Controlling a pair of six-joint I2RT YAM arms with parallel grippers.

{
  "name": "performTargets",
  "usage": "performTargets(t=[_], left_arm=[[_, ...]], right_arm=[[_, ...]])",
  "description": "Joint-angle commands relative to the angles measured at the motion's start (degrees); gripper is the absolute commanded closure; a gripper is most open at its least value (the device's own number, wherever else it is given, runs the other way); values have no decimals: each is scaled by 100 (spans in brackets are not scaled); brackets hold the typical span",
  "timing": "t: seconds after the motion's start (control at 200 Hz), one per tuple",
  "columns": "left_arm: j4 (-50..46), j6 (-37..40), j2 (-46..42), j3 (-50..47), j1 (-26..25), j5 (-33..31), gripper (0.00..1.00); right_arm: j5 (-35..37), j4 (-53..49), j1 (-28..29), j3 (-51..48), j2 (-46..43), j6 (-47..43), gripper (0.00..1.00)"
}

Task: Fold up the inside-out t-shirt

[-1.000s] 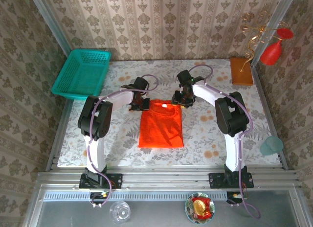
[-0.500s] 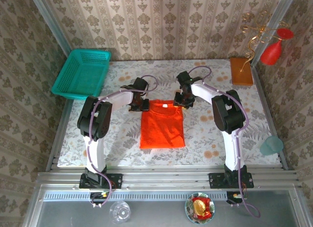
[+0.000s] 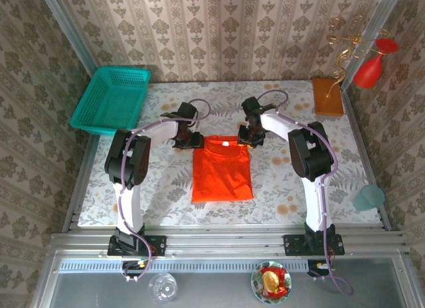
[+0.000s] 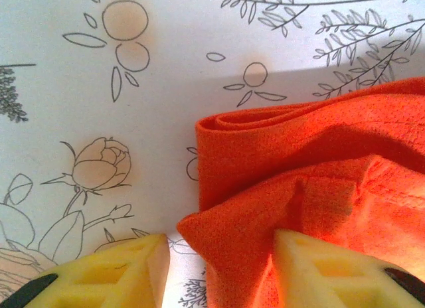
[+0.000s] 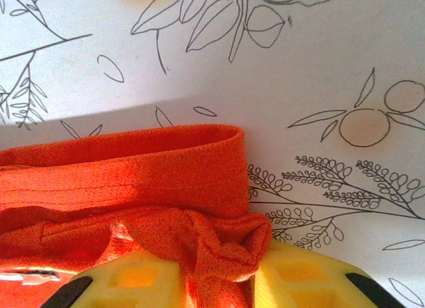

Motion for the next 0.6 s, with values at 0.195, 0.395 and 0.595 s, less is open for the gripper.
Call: performTargets(t=[0.195,0.395,0.595], left_arm=[[-157,190,383,118,-220,5,62],[-504,377,541,362,-448,-582,63],[-462,370,684,382,-566,-563,67]], right_arm=[[-210,92,51,-239,126,-34,73],[-224,83,52,-241,120,-25,73],[-216,53,53,-232,97,-25,73]])
